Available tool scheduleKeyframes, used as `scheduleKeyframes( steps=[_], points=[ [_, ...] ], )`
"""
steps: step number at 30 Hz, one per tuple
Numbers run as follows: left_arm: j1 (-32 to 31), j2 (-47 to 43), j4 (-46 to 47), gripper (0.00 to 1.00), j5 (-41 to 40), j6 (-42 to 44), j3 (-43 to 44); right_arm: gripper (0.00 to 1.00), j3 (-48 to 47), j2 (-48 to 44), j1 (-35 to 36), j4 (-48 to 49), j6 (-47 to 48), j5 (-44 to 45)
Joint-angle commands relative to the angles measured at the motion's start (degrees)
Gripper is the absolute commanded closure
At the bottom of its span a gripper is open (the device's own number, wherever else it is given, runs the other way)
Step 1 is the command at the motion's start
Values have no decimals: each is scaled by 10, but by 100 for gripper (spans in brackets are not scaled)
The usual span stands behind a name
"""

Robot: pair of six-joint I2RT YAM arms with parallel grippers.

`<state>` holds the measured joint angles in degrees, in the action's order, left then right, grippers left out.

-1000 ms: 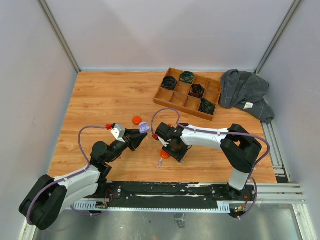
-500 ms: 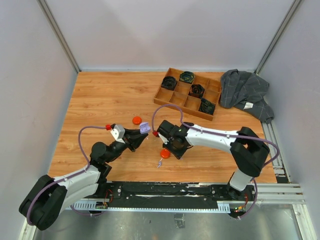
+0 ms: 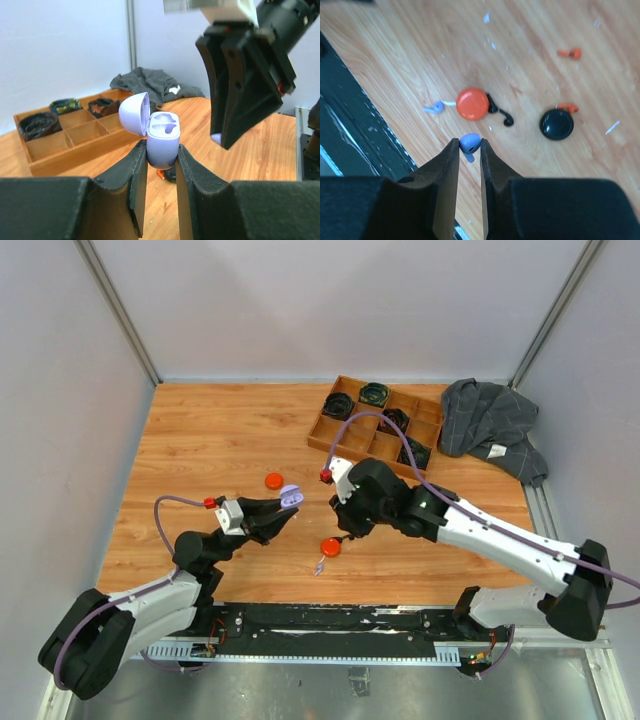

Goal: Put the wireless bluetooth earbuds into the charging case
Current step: Place the earbud in the charging case.

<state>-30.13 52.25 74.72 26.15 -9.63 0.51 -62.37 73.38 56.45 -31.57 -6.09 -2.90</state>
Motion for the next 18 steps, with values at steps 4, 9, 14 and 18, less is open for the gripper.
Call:
scheduleKeyframes(
  steps=[4,9,14,18],
  points=[
    [-2,40,139,100,75,13,-22,86,16,-82,2,130,22,-70],
    [-2,62,167,100,98,-8,-6,86,15,-100,2,200,29,-114],
    [-2,65,167,100,101,-26,5,87,27,-99,2,276,16,-154],
    [-2,65,165,100,102,-43,12,87,40,-94,2,349,-1,-186]
  ],
)
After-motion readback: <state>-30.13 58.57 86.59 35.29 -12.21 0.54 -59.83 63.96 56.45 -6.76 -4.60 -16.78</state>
